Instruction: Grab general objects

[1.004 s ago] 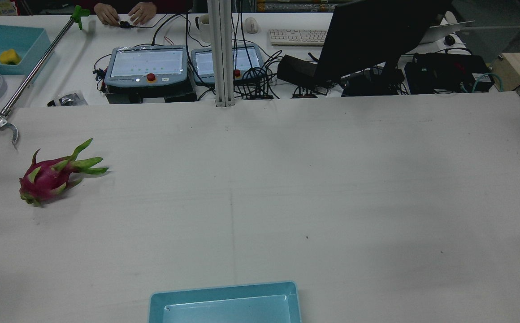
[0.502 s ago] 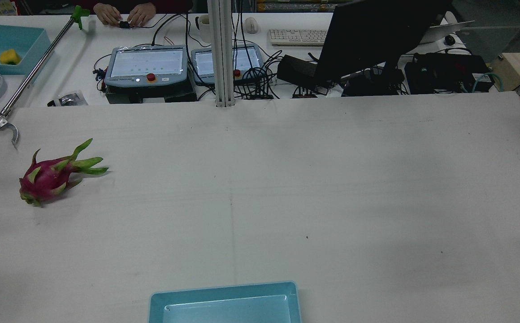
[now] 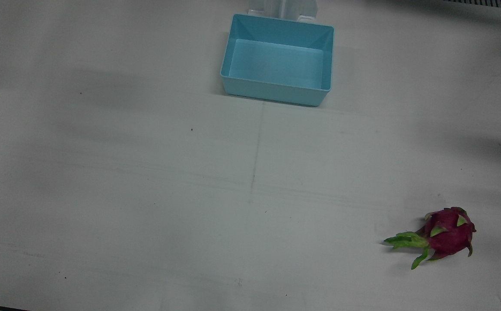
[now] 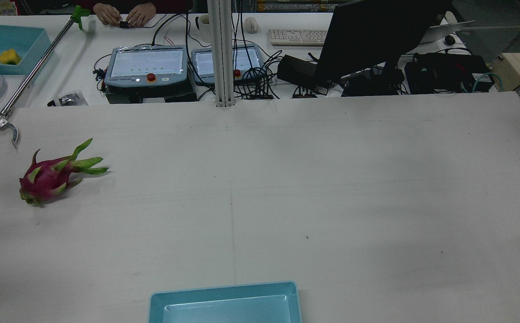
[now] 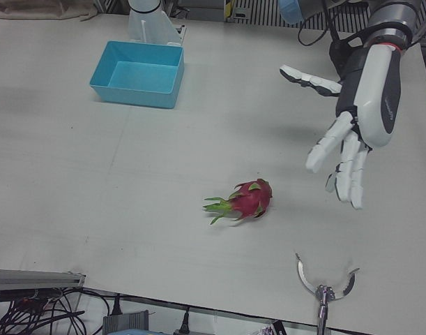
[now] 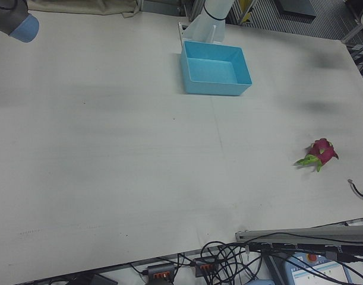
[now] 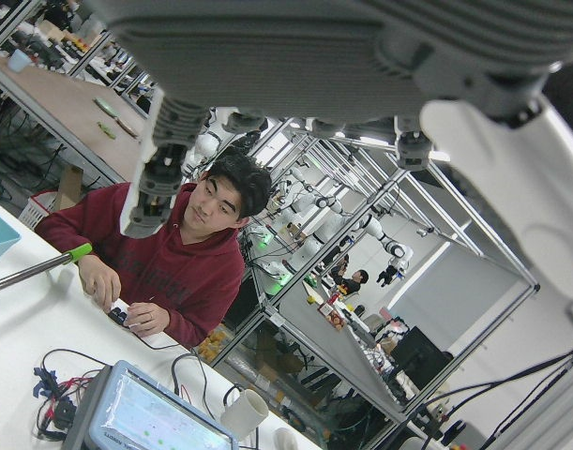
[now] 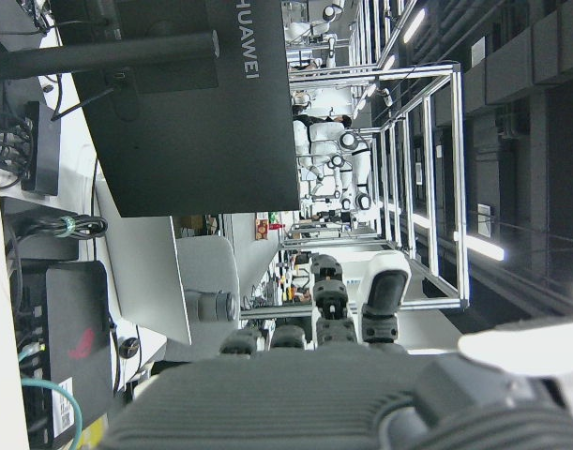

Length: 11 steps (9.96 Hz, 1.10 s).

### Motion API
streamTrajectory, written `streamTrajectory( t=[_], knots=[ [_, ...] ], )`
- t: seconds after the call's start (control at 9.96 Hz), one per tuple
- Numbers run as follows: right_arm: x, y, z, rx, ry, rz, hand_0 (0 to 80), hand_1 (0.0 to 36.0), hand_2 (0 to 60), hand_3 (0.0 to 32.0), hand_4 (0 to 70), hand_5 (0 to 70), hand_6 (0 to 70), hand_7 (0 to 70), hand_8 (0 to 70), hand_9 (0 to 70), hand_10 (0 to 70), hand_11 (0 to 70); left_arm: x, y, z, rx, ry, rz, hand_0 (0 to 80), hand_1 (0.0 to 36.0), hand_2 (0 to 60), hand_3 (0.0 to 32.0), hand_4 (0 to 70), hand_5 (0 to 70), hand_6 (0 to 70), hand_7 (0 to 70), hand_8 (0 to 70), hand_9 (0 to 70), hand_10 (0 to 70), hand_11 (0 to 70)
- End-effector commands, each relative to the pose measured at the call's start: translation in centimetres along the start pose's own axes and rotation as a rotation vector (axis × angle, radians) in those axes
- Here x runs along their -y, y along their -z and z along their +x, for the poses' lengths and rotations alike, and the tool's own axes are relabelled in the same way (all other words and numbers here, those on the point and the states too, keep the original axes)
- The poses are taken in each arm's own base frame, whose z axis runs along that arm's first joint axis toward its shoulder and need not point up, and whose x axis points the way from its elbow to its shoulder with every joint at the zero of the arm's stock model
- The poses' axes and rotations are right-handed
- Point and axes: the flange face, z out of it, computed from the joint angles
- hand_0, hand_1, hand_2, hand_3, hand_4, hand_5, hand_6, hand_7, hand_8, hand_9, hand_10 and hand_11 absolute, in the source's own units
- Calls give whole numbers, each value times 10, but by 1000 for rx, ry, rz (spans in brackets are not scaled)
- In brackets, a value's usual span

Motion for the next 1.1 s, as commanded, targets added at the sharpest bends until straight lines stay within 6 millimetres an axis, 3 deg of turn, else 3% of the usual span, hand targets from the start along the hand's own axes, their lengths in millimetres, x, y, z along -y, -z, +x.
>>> streamTrajectory(
  t=[0.0,0.2,0.4,0.5,0.7,0.8,0.9,1.0],
  knots=[
    [0,1,0,0,-1,0,0,0,0,0,0,0,0,0,0,0,0,0,-73,-32,23,79,-303,-21,566,140,0,320,0,30,0,77,0,1,0,0],
    [-2,0,0,0,-1,-3,0,0,0,0,0,0,0,0,0,0,0,0,-97,-31,-20,175,-379,65,539,128,0,320,0,3,0,64,0,0,0,0],
    [-2,0,0,0,1,-3,0,0,0,0,0,0,0,0,0,0,0,0,-75,-43,-67,274,-398,114,553,146,0,320,0,0,0,66,0,0,0,0],
    [-2,0,0,0,-1,-3,0,0,0,0,0,0,0,0,0,0,0,0,-72,-41,-71,284,-412,135,553,148,0,320,0,0,0,66,0,0,0,0],
    [-2,0,0,0,1,-3,0,0,0,0,0,0,0,0,0,0,0,0,-64,-35,-69,290,-428,220,506,99,0,320,0,0,0,16,0,0,0,0],
    [-1,1,0,0,-1,-2,0,0,0,0,0,0,0,0,0,0,0,0,-67,-34,-75,307,-425,210,527,120,0,320,0,0,0,24,0,0,0,0],
    [-1,1,0,0,-1,-2,0,0,0,0,0,0,0,0,0,0,0,0,-75,-33,-91,323,-422,189,537,124,0,320,0,0,0,44,0,0,0,0],
    [-1,1,0,0,-1,-2,0,0,0,0,0,0,0,0,0,0,0,0,-88,-36,-111,347,-423,164,532,123,0,320,0,0,0,21,0,0,0,0]
  ],
)
